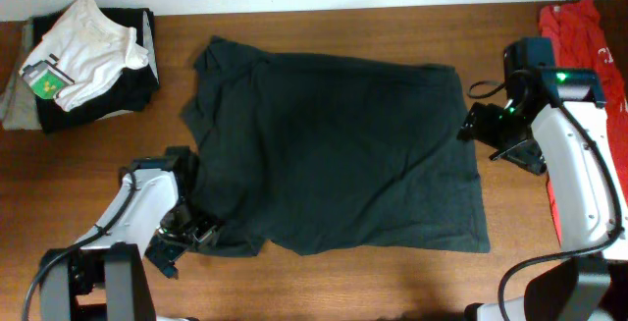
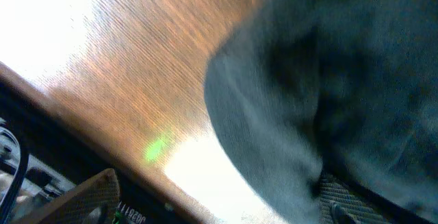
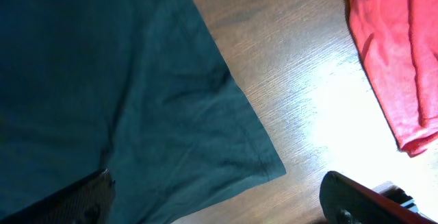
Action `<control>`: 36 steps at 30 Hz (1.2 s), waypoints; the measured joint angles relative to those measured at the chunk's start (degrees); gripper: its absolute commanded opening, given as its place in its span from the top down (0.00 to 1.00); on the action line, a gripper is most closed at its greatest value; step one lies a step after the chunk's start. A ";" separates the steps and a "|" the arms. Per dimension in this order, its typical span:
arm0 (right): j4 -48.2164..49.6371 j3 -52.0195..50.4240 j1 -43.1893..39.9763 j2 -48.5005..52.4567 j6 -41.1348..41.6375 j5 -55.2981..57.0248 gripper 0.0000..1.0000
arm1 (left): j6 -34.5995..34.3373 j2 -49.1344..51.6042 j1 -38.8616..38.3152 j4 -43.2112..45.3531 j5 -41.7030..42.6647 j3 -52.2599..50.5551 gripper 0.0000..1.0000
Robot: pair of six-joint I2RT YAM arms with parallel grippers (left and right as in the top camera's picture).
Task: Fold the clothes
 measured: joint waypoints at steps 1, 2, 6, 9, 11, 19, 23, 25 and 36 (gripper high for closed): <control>0.68 -2.08 0.00 0.02 -0.07 0.00 0.14 | 0.55 0.00 1.73 1.16 -0.04 0.00 0.36; 1.46 -3.43 0.00 0.09 -0.07 -0.02 0.15 | 1.01 0.00 2.49 1.64 -0.02 0.00 0.42; 2.82 -9.46 0.00 0.13 1.81 0.04 0.25 | 2.69 0.00 3.39 3.02 -0.02 0.00 0.78; 3.50 -10.40 0.00 0.13 2.86 0.02 0.25 | 3.65 0.00 3.39 5.55 0.02 -0.68 0.99; 3.45 -10.43 0.00 0.13 2.91 0.00 0.33 | 3.89 0.00 3.39 6.25 0.02 -1.81 1.00; -0.33 -10.45 0.00 -0.17 6.71 0.39 0.34 | 4.33 -6.56 3.39 -2.10 -1.22 -0.94 0.99; -0.15 -14.32 0.00 -5.46 10.21 1.49 0.26 | 4.33 -19.34 3.43 -4.42 -2.60 0.09 1.00; 0.63 -17.92 0.00 -7.56 10.86 1.70 0.26 | 4.33 -20.46 3.43 -4.55 -2.84 0.20 0.99; 4.09 -23.02 0.00 -7.65 11.74 1.68 0.01 | 10.05 -19.96 3.37 -5.16 1.84 0.17 0.34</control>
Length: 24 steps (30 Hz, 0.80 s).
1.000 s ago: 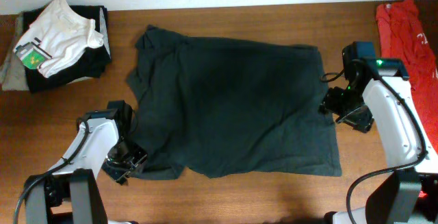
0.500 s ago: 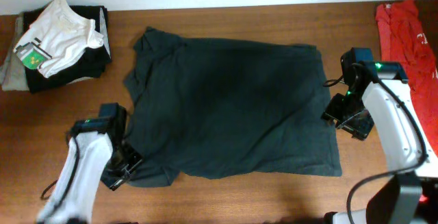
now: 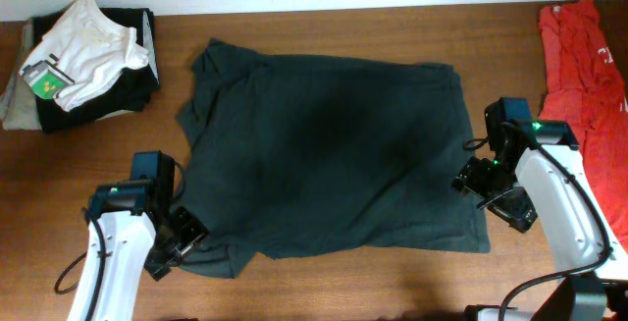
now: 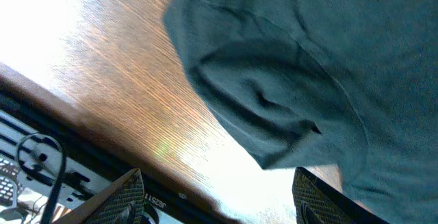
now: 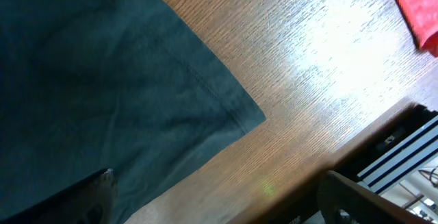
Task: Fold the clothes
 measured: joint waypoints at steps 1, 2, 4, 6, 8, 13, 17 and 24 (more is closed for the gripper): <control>0.55 -0.02 0.00 0.00 -0.24 0.00 0.01 | 2.10 0.04 -0.59 0.09 1.29 0.00 0.34; 1.09 -0.02 0.00 0.00 -0.44 0.00 0.01 | 4.85 0.09 -2.36 0.63 3.21 0.00 0.33; 2.10 -0.02 0.00 0.00 -1.42 0.00 0.01 | 9.66 0.11 -6.56 3.37 7.10 -0.04 0.34; 3.04 -0.02 0.00 0.00 -1.73 0.00 0.01 | 11.37 0.28 -9.99 5.55 8.76 -0.04 0.33; 3.21 -0.02 0.00 0.00 -2.32 0.00 0.01 | 12.33 2.40 -13.31 7.28 10.23 -0.04 0.32; 3.23 -0.07 0.00 0.00 -4.44 0.00 0.01 | 12.96 14.36 -15.87 9.66 10.82 -0.04 0.35; 3.26 -0.07 0.00 0.00 -4.55 0.00 0.01 | 13.31 19.82 -16.09 10.95 9.66 -0.04 0.41; 3.26 -0.07 0.00 0.00 -4.90 0.02 0.01 | 13.84 22.60 -16.09 13.16 9.22 -0.04 0.43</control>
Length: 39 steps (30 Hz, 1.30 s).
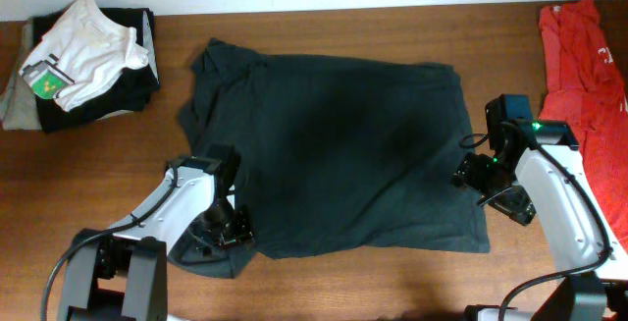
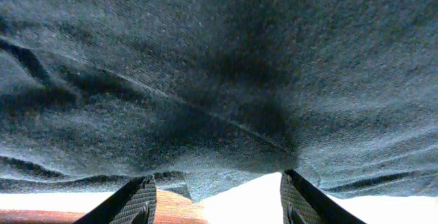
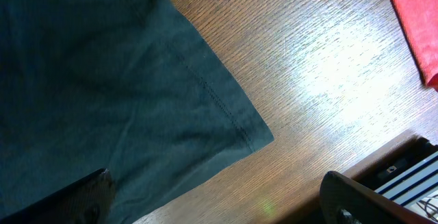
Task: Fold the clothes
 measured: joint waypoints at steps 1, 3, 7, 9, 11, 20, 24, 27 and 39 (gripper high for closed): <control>0.00 0.00 0.00 0.00 0.02 -0.02 0.01 | 0.20 0.09 0.00 0.63 0.00 0.00 0.43; 0.00 0.00 0.00 0.00 -0.02 -0.02 0.01 | 0.50 0.17 0.00 1.90 0.02 -0.37 0.46; 0.00 0.00 0.00 0.00 -0.02 -0.02 0.01 | 1.03 0.44 0.00 2.67 0.81 -3.02 0.62; 0.17 0.00 0.00 0.00 -0.02 -0.02 0.01 | 1.22 0.44 0.00 2.67 0.96 -3.13 0.91; 0.20 0.00 0.00 0.00 0.02 0.00 0.01 | 1.31 0.44 0.00 2.67 1.29 -3.17 0.99; 1.53 0.00 -7.87 0.00 -1.90 -3.17 0.01 | 1.49 -5.25 0.00 -8.15 -0.28 -2.21 0.99; -0.44 0.00 -13.70 0.00 -6.80 -9.64 0.01 | 1.44 -17.75 0.00 -12.26 -0.31 -1.95 0.99; -2.45 -0.46 -13.70 -0.02 -7.48 -11.32 0.01 | 1.03 -24.83 0.00 -12.87 0.37 -1.73 0.99; 7.50 -16.44 -16.17 -0.20 -7.08 -17.79 0.11 | 0.96 -29.27 0.00 -15.52 1.62 -1.66 0.99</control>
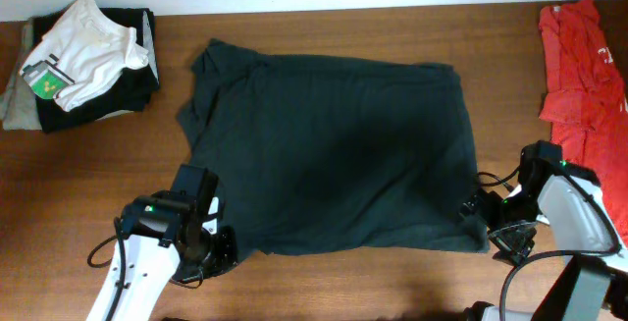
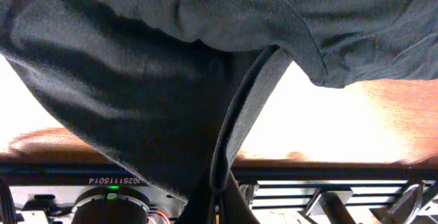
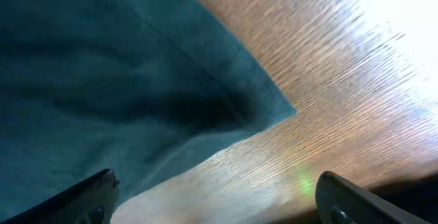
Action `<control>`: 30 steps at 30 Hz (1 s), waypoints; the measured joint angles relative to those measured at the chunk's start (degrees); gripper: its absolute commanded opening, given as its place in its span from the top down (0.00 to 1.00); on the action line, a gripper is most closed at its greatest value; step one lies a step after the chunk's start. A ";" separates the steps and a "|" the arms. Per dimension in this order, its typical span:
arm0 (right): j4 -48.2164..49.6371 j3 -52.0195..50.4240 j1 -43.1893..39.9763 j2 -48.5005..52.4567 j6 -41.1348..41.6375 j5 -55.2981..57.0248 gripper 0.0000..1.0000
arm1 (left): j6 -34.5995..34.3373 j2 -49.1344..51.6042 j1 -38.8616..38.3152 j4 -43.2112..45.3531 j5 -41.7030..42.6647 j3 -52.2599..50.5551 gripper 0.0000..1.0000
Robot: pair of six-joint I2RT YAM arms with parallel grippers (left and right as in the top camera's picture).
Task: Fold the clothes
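Observation:
A dark green T-shirt [image 1: 334, 154] lies spread flat across the middle of the table. My left gripper [image 1: 208, 249] sits at its near-left corner. In the left wrist view this gripper [image 2: 217, 186] is shut on a fold of the shirt's edge [image 2: 236, 114], the cloth pinched between the fingers. My right gripper [image 1: 478, 215] is at the shirt's near-right corner. In the right wrist view the gripper [image 3: 215, 186] stands open just above the wood, and the shirt corner [image 3: 270, 111] lies ahead of its fingers, not between them.
A pile of folded clothes [image 1: 78, 56], with a white garment on top, sits at the far left. A red garment [image 1: 579, 61] lies along the right edge. Both grippers are close to the near edge of the wooden table [image 1: 98, 164].
My left gripper was open over the shirt's near hem; it is now shut on the edge at the near-left corner. My right gripper has moved nearer, down to the shirt's near-right corner, still open.
My left gripper was low against the shirt's near-left corner, my right open beside the middle of its right edge. Then the left stood open by the bunched corner, and the right was farther down that edge. The left then hovered over the hem and now grips it.

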 measured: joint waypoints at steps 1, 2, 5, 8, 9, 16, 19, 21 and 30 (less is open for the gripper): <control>0.57 -0.87 0.00 -0.02 0.26 -0.11 0.11 | 0.00 0.00 0.00 -0.04 0.00 0.00 1.00; 1.44 -1.88 0.00 -0.02 0.35 -0.22 0.11 | 0.00 0.00 0.00 -0.04 0.00 0.00 0.99; 4.39 -4.79 0.00 -0.02 1.84 -0.33 0.18 | 0.00 0.00 0.00 0.00 0.00 0.00 0.99; 6.69 -7.21 0.00 -0.02 3.80 -0.42 0.26 | -0.02 0.00 0.00 0.13 -0.04 0.00 0.99; 7.21 -7.30 0.00 -0.02 4.24 -0.42 0.33 | -0.02 0.00 0.00 0.28 -0.04 0.00 0.99; 9.92 -8.31 0.00 -0.02 6.62 1.36 0.90 | -0.15 0.00 0.00 2.51 -0.02 0.00 0.99; 10.21 -9.20 0.00 -0.02 7.82 1.99 0.96 | -0.15 -0.33 0.00 2.73 -0.02 0.00 0.99; 11.45 -9.22 0.00 -0.02 8.70 2.16 0.96 | -0.13 -2.73 0.00 2.93 -0.02 0.00 0.99; 14.43 -9.05 0.00 -0.33 9.27 0.24 0.19 | -0.15 -12.00 0.00 2.29 -0.02 0.02 0.99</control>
